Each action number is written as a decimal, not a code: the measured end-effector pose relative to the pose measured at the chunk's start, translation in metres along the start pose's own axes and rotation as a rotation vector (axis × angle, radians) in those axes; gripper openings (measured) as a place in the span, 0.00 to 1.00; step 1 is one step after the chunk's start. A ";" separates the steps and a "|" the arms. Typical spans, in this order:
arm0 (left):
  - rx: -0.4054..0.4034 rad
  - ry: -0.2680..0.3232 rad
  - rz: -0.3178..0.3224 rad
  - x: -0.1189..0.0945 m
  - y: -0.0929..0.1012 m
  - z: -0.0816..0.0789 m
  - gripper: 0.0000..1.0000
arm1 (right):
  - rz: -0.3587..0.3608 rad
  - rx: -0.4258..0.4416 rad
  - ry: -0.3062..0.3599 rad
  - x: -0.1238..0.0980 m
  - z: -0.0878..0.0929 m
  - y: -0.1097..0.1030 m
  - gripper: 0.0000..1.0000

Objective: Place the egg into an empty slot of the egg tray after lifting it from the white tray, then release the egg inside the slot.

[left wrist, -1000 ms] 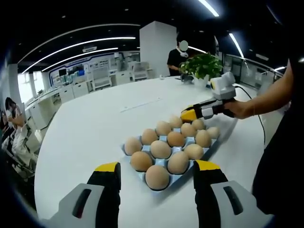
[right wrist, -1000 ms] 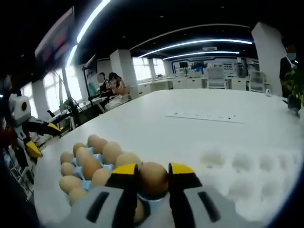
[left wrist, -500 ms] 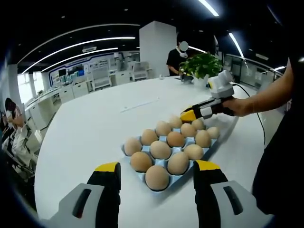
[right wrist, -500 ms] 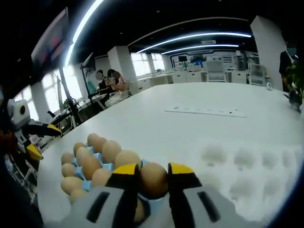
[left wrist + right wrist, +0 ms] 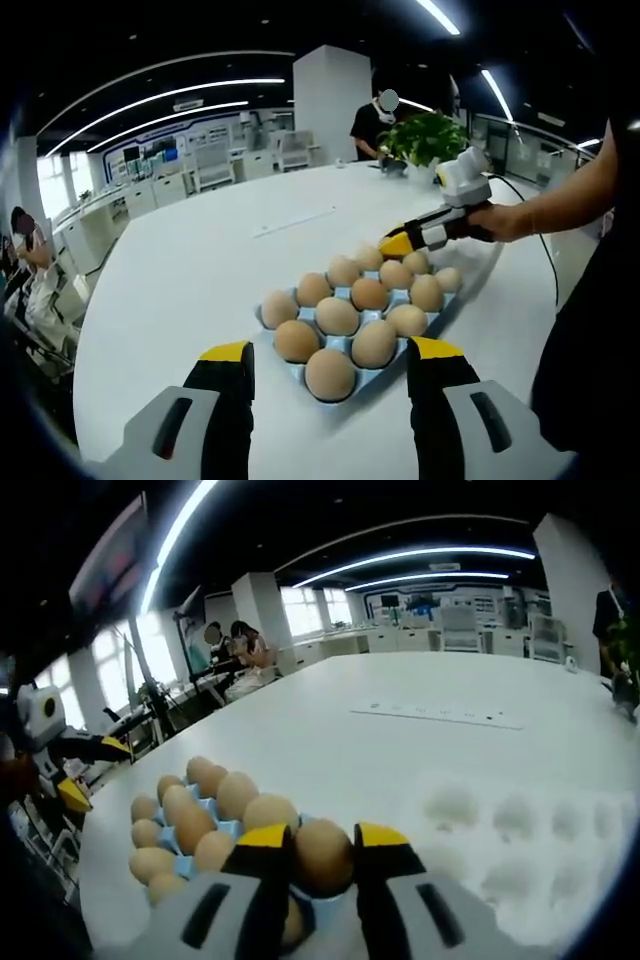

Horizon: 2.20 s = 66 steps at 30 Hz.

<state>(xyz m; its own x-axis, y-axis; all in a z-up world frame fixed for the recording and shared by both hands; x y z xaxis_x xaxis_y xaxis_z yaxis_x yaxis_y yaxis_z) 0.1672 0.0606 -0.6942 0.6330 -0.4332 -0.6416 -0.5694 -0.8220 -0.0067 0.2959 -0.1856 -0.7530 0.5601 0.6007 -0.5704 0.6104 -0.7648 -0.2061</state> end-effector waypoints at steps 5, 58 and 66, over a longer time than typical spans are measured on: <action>0.001 0.000 0.000 0.000 0.000 0.000 0.62 | -0.007 -0.002 0.003 -0.001 0.000 -0.001 0.26; 0.029 0.025 0.002 -0.013 0.017 -0.002 0.62 | -0.090 0.013 0.123 -0.031 -0.001 -0.001 0.38; 0.041 0.034 0.009 -0.015 0.022 -0.003 0.62 | -0.169 -0.090 0.228 -0.060 -0.002 -0.014 0.48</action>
<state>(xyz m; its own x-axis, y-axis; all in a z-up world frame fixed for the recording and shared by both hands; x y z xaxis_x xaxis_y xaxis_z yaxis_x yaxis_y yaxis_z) 0.1466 0.0483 -0.6826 0.6448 -0.4531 -0.6156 -0.5955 -0.8027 -0.0328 0.2555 -0.2103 -0.7143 0.5512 0.7624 -0.3390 0.7473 -0.6318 -0.2060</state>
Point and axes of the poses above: the point that each gripper's makers call its tool centre point, and the gripper's own axes: x roughly forward along the fingers, y roughly to its right, z roughly out of its underside, the point moved 6 cm from there along -x, roughly backward along the fingers, and after that the axes turned 10 degrees about -y, right-handed, at the moved point
